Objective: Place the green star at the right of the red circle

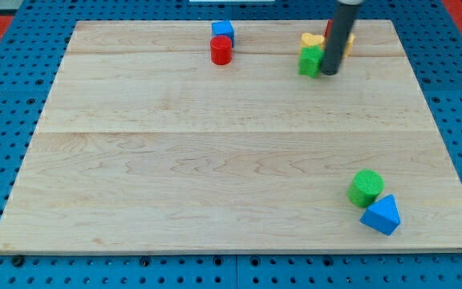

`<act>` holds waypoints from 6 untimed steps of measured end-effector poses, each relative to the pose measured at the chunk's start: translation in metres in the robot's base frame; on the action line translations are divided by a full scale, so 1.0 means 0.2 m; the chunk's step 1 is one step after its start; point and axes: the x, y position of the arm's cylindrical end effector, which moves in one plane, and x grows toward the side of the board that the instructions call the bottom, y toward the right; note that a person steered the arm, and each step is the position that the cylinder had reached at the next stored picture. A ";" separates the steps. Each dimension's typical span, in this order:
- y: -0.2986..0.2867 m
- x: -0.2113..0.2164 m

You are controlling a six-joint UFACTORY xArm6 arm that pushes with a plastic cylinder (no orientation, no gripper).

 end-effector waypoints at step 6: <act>0.02 -0.05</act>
